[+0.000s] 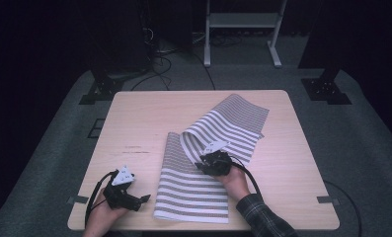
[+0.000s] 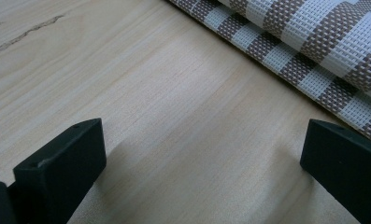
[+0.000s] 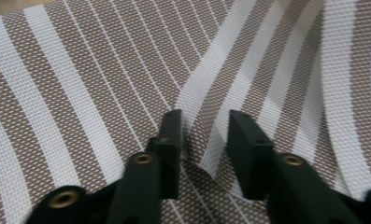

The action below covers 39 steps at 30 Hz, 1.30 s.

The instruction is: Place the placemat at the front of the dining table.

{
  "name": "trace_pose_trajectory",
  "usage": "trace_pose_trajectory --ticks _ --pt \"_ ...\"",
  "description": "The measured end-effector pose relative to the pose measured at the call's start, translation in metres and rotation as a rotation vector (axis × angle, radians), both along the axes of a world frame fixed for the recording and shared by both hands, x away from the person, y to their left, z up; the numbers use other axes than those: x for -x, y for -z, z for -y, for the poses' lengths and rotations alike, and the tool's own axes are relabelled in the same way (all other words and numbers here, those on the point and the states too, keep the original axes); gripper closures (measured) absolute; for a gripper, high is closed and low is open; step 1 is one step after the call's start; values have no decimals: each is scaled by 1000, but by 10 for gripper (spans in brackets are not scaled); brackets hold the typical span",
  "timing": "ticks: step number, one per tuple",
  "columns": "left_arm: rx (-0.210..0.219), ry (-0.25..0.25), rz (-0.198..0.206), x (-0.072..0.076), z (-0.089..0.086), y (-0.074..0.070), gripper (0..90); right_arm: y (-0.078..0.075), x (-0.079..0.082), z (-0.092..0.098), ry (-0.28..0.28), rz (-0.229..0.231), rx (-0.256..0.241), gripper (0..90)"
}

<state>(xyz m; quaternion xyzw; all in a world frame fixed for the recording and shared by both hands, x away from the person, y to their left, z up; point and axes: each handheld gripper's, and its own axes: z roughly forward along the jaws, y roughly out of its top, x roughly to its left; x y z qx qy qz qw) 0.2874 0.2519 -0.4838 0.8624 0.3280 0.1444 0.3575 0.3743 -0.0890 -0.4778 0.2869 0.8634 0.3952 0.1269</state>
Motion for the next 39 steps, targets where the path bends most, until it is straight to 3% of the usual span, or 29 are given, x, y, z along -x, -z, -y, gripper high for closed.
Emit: trace_pose_trajectory --ticks 4,6,11,23,31,39 --pt "0 0 0 0 0 0 0 0 -1 5 18 5 2 845" --pt "0 0 0 0 0 0 0 -1 -2 7 17 8 15 866" --pt "0 0 0 0 0 0 0 -8 -4 18 33 14 31 871" --pt "1 0 0 0 0 0 0 -29 -22 73 176 26 -2 872" --pt "1 0 0 0 0 0 0 -31 -32 110 280 29 -16 872" --pt "1 0 0 0 0 0 0 -32 -37 140 348 38 5 872"
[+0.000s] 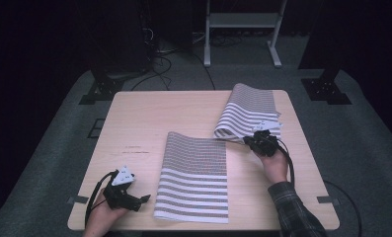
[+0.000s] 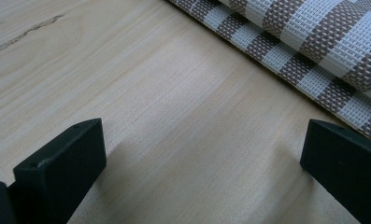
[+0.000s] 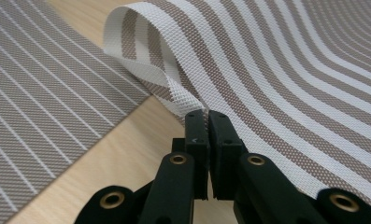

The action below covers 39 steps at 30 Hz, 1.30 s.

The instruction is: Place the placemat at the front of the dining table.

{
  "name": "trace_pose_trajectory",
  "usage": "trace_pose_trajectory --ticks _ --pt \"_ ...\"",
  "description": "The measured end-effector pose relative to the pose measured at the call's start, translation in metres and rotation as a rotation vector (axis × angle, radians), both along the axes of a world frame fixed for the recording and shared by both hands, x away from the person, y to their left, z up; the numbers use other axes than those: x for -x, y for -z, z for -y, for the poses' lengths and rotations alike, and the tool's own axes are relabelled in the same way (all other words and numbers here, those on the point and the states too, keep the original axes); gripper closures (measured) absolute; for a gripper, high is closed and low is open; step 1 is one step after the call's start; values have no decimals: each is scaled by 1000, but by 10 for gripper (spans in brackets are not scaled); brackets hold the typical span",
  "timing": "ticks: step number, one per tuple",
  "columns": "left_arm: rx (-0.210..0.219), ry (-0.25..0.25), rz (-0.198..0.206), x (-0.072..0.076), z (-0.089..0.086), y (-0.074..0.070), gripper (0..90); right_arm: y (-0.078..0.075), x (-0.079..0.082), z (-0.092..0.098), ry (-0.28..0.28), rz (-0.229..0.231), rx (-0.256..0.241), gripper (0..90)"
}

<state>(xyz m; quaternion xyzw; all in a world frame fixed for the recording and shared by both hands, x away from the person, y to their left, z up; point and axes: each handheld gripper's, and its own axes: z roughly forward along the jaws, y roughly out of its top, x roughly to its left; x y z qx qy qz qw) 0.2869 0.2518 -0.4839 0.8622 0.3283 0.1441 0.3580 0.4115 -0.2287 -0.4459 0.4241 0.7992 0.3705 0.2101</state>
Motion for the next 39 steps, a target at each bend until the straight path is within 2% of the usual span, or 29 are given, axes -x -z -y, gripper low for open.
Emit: trace_pose_trajectory --ticks 9,14,16,17,18,19,23,24,25,26,27,32,39 --pt "0 0 0 0 0 0 0 3 -3 33 86 -5 14 854" --pt "0 0 0 0 0 0 0 -1 1 33 74 8 -28 599" --pt "0 0 0 0 0 0 0 -7 5 27 60 18 -47 538" --pt "0 0 0 0 0 0 0 -7 5 27 60 18 -47 538" --pt "0 0 0 0 0 0 0 -9 7 24 42 20 -61 515" --pt "0 1 0 0 0 0 0 -12 10 14 -5 6 -77 459" --pt "1 1 0 1 0 0 0 -10 15 -12 -109 -32 -100 374" --pt "1 1 -1 1 0 0 0 -8 16 -19 -136 -43 -114 363" --pt "1 1 -1 1 0 0 0 -8 16 -19 -136 -43 -114 363" --pt "1 1 -1 1 0 0 0 -6 17 -26 -165 -58 -133 363" --pt "1 1 -1 1 0 0 0 -1 19 -42 -214 -78 -140 352" --pt "1 1 -1 1 0 0 0 11 26 -85 -302 -100 -79 323" --pt "1 2 -1 1 0 0 0 23 35 -128 -378 -115 -88 267"
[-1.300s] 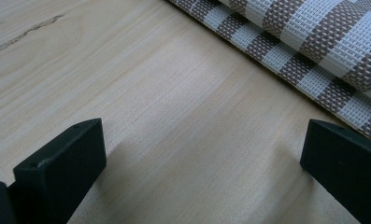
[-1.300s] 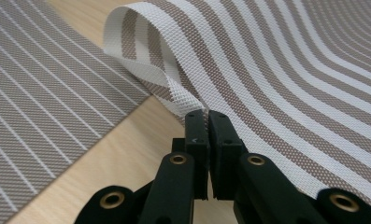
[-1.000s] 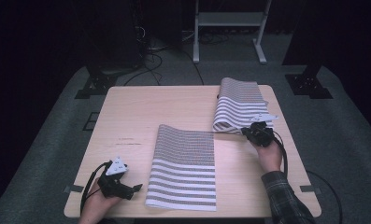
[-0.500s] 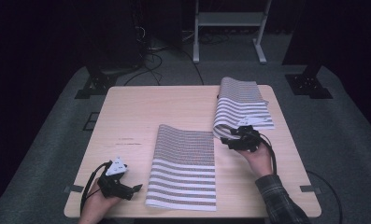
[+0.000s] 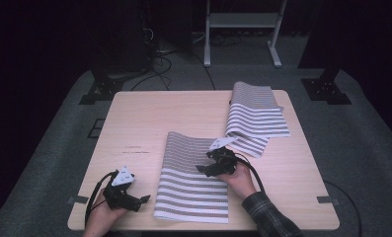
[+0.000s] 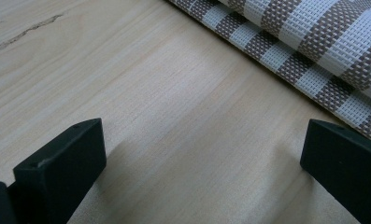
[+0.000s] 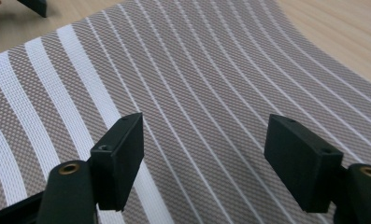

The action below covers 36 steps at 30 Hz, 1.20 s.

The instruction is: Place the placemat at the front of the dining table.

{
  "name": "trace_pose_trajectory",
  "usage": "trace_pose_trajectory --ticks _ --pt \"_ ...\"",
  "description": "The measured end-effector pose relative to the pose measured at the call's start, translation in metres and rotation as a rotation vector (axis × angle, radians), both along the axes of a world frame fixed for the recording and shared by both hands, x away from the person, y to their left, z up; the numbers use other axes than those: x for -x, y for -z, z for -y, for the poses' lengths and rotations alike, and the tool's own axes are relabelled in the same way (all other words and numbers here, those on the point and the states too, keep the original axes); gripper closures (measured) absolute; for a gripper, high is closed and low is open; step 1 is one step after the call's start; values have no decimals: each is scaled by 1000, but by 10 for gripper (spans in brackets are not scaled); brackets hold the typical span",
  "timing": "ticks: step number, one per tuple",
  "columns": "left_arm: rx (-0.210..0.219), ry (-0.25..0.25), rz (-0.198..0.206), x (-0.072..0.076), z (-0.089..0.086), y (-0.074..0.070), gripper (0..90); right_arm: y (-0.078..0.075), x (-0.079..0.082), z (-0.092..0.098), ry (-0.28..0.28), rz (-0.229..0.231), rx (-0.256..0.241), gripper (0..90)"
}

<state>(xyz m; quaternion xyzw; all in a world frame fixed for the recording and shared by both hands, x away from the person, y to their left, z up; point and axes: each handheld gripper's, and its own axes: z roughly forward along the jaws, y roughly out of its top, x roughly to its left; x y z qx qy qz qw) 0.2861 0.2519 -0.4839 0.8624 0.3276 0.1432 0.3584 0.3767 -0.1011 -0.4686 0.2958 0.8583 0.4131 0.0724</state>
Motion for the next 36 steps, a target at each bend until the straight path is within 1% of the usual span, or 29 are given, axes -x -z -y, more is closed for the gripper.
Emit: trace_pose_trajectory --ticks 4,7,9,12,14,20,24,28,36 --pt "1 1 0 0 0 0 0 6 6 -16 -22 14 9 241" --pt "1 1 0 0 0 0 0 10 9 -22 -44 19 19 234" --pt "1 1 0 0 0 0 0 12 11 -25 -50 39 37 220" --pt "1 1 0 0 0 0 0 13 13 -27 -60 56 56 190" --pt "0 1 1 0 0 0 0 14 17 -31 -69 84 94 156" --pt "0 2 2 0 0 0 0 13 19 -32 -63 78 101 158" --pt "0 2 3 0 0 0 0 13 24 -30 -66 80 99 158" --pt "-1 2 3 0 0 0 0 14 33 -27 -77 78 96 162" --pt "-1 2 3 0 0 0 0 14 57 -25 -92 77 97 161"
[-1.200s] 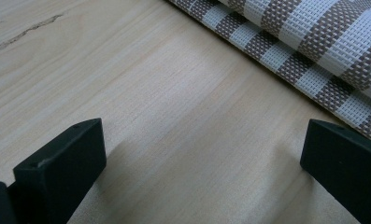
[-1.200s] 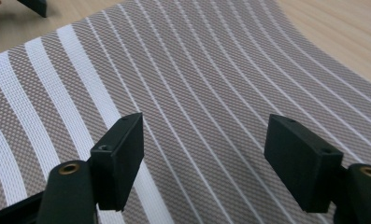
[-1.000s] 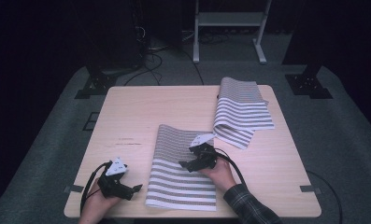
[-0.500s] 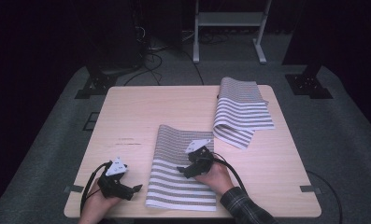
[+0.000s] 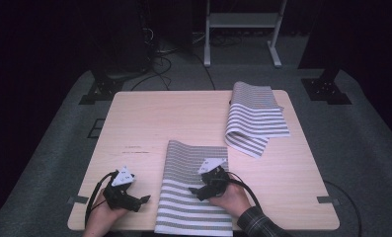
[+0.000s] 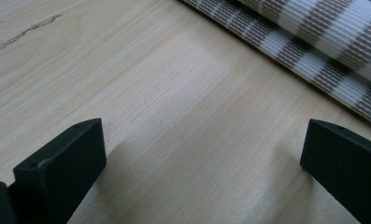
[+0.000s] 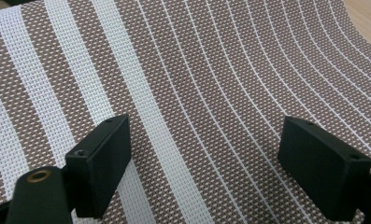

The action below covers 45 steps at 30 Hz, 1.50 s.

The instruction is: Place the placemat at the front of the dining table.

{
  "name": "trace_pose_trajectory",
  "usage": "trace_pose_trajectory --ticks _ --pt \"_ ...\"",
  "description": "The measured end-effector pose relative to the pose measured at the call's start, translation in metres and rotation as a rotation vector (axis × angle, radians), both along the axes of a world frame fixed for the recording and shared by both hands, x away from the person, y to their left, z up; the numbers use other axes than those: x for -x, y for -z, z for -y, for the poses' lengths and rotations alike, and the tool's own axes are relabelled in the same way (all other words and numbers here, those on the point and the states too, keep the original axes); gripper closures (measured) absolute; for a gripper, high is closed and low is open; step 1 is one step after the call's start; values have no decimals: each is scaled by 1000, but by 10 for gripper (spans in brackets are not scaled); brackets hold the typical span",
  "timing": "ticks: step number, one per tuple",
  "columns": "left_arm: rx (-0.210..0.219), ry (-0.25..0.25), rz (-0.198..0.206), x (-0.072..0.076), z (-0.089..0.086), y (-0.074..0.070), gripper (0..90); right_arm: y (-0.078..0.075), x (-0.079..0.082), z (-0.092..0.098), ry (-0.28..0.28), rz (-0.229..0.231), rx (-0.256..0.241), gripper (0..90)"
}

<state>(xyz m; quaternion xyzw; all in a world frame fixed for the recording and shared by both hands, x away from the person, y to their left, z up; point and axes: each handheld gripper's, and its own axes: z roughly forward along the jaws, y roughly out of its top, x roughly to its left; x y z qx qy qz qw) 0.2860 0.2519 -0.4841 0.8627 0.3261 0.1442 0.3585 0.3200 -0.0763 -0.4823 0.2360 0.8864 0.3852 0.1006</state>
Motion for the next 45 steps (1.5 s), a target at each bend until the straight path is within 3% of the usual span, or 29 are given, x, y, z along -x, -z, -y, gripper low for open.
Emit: trace_pose_trajectory --ticks 8,12,16,18,20,23,33,45 --pt "2 -2 -1 0 0 0 0 0 20 0 -28 -2 3 160" --pt "1 4 0 1 1 0 0 -5 15 0 -33 -19 17 161" --pt "-1 7 0 0 0 0 0 -18 6 11 -8 -16 -33 161" --pt "-1 7 0 0 0 0 0 -23 0 18 17 -8 -42 162" --pt "0 6 -1 1 0 0 0 -26 -6 27 48 -10 -52 231" --pt "0 6 -1 1 0 0 0 -30 -15 38 97 2 -28 230" --pt "0 6 -1 0 1 0 0 -41 -41 72 206 6 -38 286" --pt "1 4 -1 0 1 0 0 -50 -75 131 376 19 -69 384"
